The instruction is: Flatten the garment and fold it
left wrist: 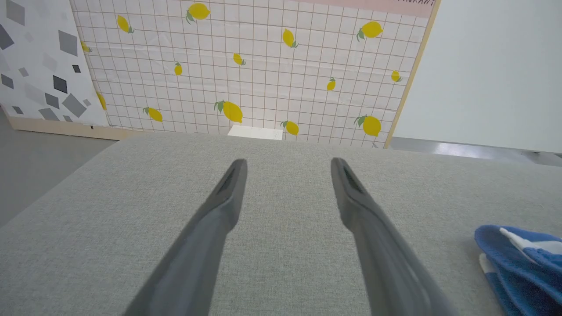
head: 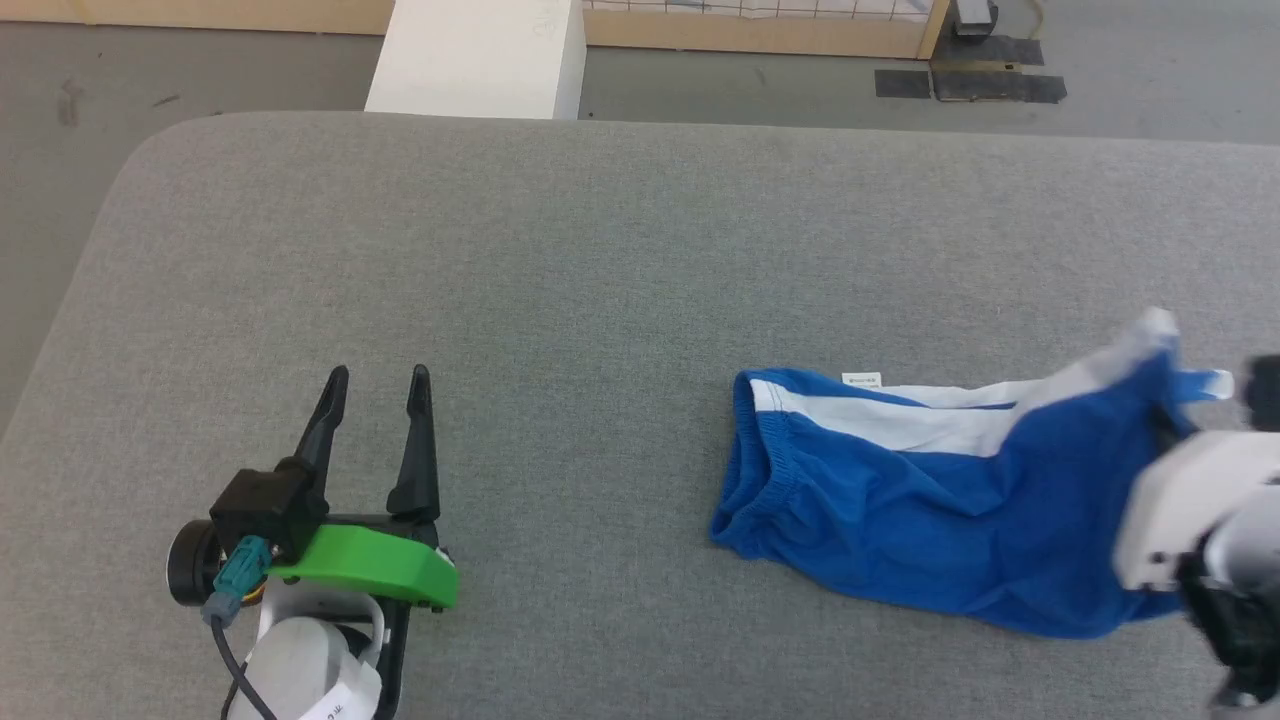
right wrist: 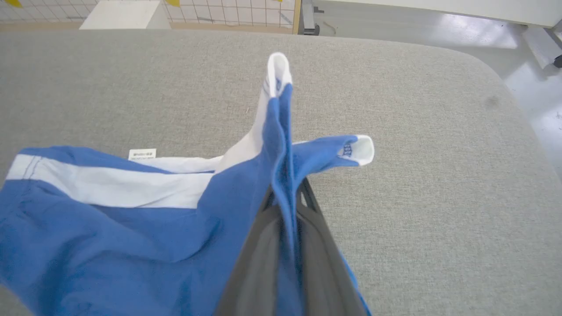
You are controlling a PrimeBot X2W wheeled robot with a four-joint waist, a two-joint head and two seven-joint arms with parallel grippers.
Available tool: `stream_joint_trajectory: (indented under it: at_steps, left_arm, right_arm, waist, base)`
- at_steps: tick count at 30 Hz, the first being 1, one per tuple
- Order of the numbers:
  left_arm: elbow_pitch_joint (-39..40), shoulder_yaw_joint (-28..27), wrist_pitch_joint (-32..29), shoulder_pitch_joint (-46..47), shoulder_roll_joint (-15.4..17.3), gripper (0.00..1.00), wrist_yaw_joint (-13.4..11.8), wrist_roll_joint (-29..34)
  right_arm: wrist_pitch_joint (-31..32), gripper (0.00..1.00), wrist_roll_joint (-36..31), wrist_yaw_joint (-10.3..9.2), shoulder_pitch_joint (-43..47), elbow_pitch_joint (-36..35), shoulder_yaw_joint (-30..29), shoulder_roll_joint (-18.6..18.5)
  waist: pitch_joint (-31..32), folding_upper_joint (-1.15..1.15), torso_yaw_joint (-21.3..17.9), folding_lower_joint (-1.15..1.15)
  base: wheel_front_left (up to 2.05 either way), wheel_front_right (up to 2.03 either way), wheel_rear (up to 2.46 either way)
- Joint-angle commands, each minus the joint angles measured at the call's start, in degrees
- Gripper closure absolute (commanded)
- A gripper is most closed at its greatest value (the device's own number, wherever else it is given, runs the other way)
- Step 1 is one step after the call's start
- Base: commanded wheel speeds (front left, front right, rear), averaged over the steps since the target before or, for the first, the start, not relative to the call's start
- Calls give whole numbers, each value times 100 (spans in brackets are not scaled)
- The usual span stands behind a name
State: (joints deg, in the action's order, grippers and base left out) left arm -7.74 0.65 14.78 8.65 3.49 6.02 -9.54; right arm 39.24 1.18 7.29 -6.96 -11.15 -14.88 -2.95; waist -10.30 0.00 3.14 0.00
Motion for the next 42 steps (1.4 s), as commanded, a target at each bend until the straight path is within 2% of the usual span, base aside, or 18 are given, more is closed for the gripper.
stream_joint_trajectory:
  at_steps: [1, 6, 12, 20, 21, 22, 23, 29, 33, 37, 42]
  left_arm:
    - [-22, -18, 21, 15, -32, 0, 27, 31]
    - [-36, -3, 21, 63, -43, 0, 39, 16]
    - [-69, 74, 22, 154, -53, 0, 53, -11]
    - [-72, 126, 22, 240, -59, 0, 47, -71]
    - [-66, 129, 22, 238, -59, 0, 39, -80]
    - [-61, 132, 22, 231, -59, 0, 26, -89]
    - [-60, 135, 22, 228, -59, 0, 17, -95]
    - [-54, 145, 22, 194, -60, 0, -39, -136]
    - [-75, 133, 22, 196, -60, 0, -30, -119]
    - [-44, 113, 22, 186, -60, 0, -18, -94]
    - [12, 108, 22, 141, -61, 0, -16, -84]
  right_arm:
    - [117, 100, 61, 20, 69, -243, 275, 3]
    - [481, 100, 132, 20, -48, -696, 1614, -40]
    - [607, 100, 211, 20, -598, -88, 2860, -253]
    - [354, 100, 539, 20, -1070, 1085, 3460, -130]
    - [316, 86, 577, 20, -1102, 1175, 3503, -114]
    - [266, 50, 651, 20, -1136, 1273, 3582, -98]
    - [225, 0, 702, 20, -1162, 1337, 3629, -87]
    - [-369, 0, 1234, 20, -1276, 1284, 3791, -31]
    - [-1219, 0, 1726, 20, -1256, 842, 3661, -7]
    - [-2224, 0, 1891, 20, -1012, 421, 3108, 3]
    - [-3014, 0, 2065, 20, -402, 306, 2073, 5]
  waist:
    - [-19, 0, 15, 0]
    - [-72, 0, 69, 0]
    - [-195, 0, 196, 0]
    - [-347, 0, 364, 0]
    - [-358, 0, 369, 0]
    - [-370, 0, 369, 0]
    - [-377, 0, 366, 0]
    - [-342, 0, 263, 0]
    - [-265, 0, 169, 0]
    - [-173, 0, 75, 0]
    - [-106, 0, 15, 0]
  base:
    - [0, 0, 0]
    - [0, 0, 0]
    - [0, 0, 0]
    - [0, 0, 0]
    - [0, 0, 0]
    - [0, 0, 0]
    - [0, 0, 0]
    - [0, 0, 0]
    - [0, 0, 0]
    - [0, 0, 0]
    - [0, 0, 0]
